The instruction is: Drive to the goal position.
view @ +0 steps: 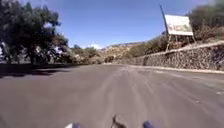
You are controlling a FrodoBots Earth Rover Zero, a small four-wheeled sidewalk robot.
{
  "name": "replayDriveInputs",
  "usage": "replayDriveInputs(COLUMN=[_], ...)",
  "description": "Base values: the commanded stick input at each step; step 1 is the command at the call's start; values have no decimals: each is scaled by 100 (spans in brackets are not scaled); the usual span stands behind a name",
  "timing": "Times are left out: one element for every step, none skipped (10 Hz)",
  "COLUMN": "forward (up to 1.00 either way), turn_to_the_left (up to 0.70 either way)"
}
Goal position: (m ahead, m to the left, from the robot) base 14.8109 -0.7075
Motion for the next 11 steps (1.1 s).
replayDriveInputs(forward=[85, 85, 85, 85, 85, 85, 85, 85, 85, 85, 85], turn_to_the_left=[0, 0, 0, 0, 0, 0, 0, 0, 0, 0, 0])
